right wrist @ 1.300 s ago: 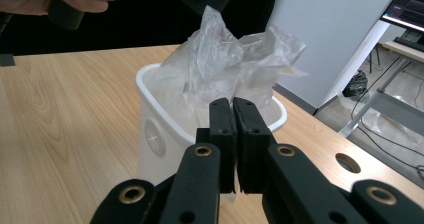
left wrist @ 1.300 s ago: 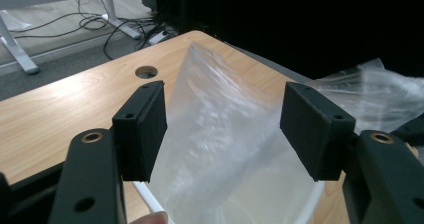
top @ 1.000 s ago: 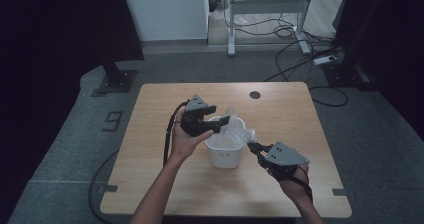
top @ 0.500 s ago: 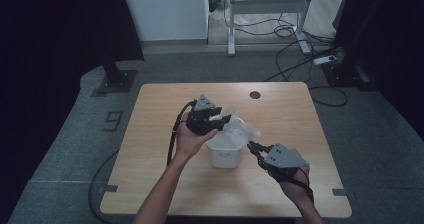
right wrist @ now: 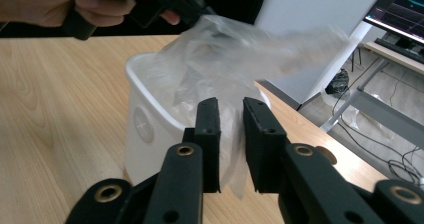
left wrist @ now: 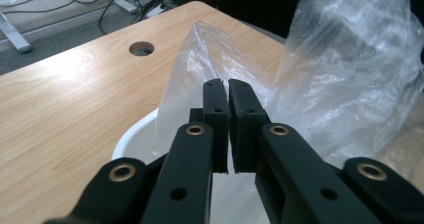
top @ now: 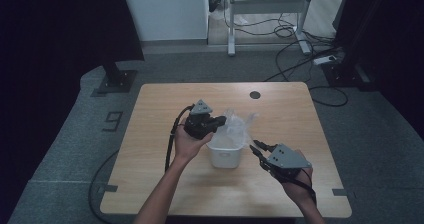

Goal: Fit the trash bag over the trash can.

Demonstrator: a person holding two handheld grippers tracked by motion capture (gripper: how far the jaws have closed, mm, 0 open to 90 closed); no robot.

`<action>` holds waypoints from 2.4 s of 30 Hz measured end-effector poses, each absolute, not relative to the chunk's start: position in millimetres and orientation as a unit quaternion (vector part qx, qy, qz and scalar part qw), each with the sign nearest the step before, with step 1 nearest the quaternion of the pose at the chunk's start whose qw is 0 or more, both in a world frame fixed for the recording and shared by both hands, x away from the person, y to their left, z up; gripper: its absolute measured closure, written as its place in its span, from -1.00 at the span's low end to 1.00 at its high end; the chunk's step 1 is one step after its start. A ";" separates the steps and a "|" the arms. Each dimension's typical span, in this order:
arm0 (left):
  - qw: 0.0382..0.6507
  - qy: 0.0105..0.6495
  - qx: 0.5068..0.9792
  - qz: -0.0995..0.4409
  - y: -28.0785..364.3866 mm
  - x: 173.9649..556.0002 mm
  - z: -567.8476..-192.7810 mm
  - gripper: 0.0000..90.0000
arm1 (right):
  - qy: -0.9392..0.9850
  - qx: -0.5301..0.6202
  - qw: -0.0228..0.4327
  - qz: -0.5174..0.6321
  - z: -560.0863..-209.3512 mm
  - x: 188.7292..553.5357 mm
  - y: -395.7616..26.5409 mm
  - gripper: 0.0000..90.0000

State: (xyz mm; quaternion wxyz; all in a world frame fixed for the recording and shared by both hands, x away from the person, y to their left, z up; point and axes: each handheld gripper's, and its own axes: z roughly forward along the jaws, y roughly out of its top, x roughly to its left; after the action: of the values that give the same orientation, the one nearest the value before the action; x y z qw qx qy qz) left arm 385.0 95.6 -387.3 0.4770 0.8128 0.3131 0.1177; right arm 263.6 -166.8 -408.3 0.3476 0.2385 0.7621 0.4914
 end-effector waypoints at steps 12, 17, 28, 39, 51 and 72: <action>0.497 0.306 0.801 0.130 107.4 373.1 -385.4 1.00 | 0.733 0.265 0.339 0.526 -397.8 257.6 -171.4 0.41; 0.504 0.311 0.796 0.126 117.0 369.6 -387.3 1.00 | 0.724 0.271 0.345 0.532 -390.7 257.5 -169.1 0.35; 0.506 0.316 0.794 0.122 118.3 367.8 -394.8 1.00 | 0.723 0.267 0.330 0.544 -375.2 258.8 -157.3 0.28; 0.511 0.317 0.788 0.129 117.5 364.9 -398.1 1.00 | 0.729 0.275 0.306 0.548 -377.7 270.0 -125.5 0.08; 0.518 0.318 0.784 0.129 118.7 360.8 -402.8 1.00 | 0.721 0.321 0.280 0.546 -382.7 287.8 -105.6 0.05; 0.523 0.323 0.777 0.134 118.9 356.2 -407.5 1.00 | 0.711 0.336 0.267 0.557 -388.5 281.7 -94.4 0.16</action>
State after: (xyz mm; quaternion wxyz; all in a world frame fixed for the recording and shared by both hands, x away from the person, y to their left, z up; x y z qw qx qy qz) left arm 356.2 118.9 -407.5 0.5233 0.7770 0.3234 0.1336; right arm 281.7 -94.4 -388.5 0.2671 0.3365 0.7106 0.5572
